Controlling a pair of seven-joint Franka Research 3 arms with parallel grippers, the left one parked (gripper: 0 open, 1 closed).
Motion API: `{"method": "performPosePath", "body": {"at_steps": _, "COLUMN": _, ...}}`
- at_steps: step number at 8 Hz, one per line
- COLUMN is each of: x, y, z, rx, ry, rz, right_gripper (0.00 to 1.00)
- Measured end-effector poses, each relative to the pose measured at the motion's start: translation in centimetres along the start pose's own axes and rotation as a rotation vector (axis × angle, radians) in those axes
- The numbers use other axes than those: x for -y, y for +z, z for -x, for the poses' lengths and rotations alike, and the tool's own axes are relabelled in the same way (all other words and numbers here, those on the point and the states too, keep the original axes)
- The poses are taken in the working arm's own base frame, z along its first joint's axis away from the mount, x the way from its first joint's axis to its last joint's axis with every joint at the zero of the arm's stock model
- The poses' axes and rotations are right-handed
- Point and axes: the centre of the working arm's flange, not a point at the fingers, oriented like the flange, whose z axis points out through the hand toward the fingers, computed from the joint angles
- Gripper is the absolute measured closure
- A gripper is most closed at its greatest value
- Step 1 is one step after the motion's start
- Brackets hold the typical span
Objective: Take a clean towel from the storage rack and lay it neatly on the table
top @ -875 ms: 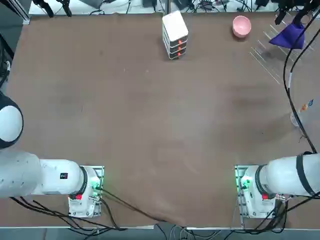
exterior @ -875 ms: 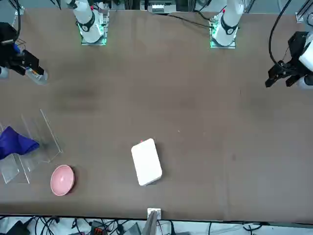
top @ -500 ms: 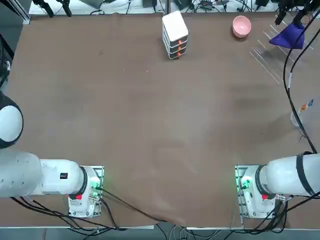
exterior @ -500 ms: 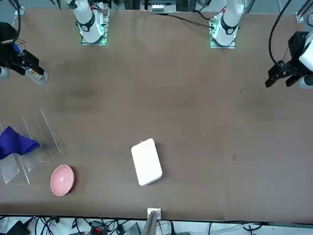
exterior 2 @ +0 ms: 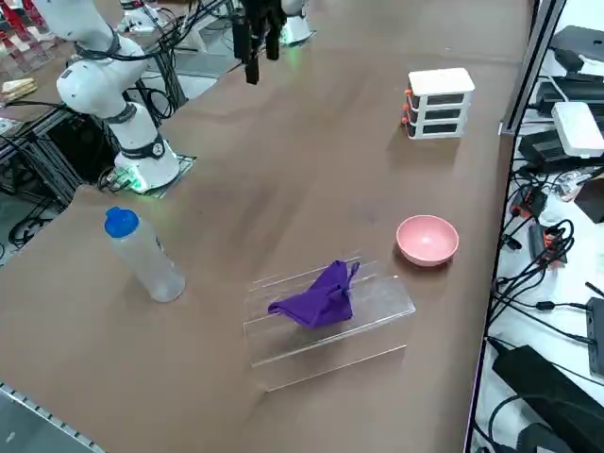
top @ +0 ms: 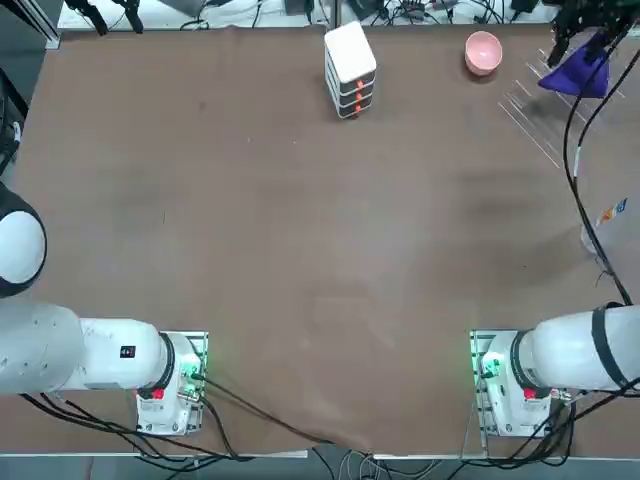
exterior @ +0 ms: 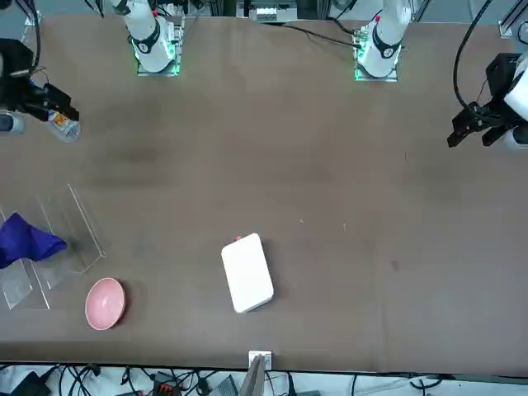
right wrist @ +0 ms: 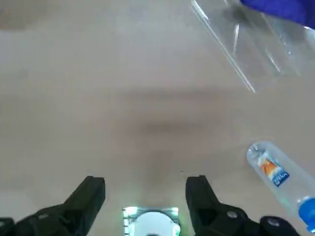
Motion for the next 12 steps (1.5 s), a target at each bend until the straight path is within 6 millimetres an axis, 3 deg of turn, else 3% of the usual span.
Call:
{"method": "performPosePath", "body": {"at_steps": 2, "x": -2.0, "y": 3.7, "z": -4.7, "rx": 0.001, "ry": -0.091, "rz": 0.138, "right_gripper": 0.00}}
{"method": "performPosePath", "body": {"at_steps": 3, "x": -3.5, "y": 4.6, "z": -7.8, "rx": -0.011, "ry": -0.186, "rz": 0.184, "right_gripper": 0.00}}
{"method": "performPosePath", "body": {"at_steps": 5, "x": -8.6, "y": 3.8, "z": -13.2, "rx": -0.039, "ry": -0.381, "rz": 0.223, "right_gripper": 0.00}}
{"method": "performPosePath", "body": {"at_steps": 6, "x": -11.6, "y": 3.7, "z": -15.0, "rx": -0.057, "ry": -0.445, "rz": 0.241, "right_gripper": 0.00}}
{"method": "performPosePath", "body": {"at_steps": 8, "x": -18.4, "y": 5.1, "z": -17.8, "rx": -0.153, "ry": -0.530, "rz": 0.314, "right_gripper": 0.00}}
{"method": "performPosePath", "body": {"at_steps": 10, "x": -24.9, "y": 9.3, "z": -19.5, "rx": -0.217, "ry": -0.540, "rz": 0.363, "right_gripper": 0.01}}
{"method": "performPosePath", "body": {"at_steps": 12, "x": -27.2, "y": 13.3, "z": -20.3, "rx": -0.242, "ry": -0.508, "rz": 0.285, "right_gripper": 0.01}}
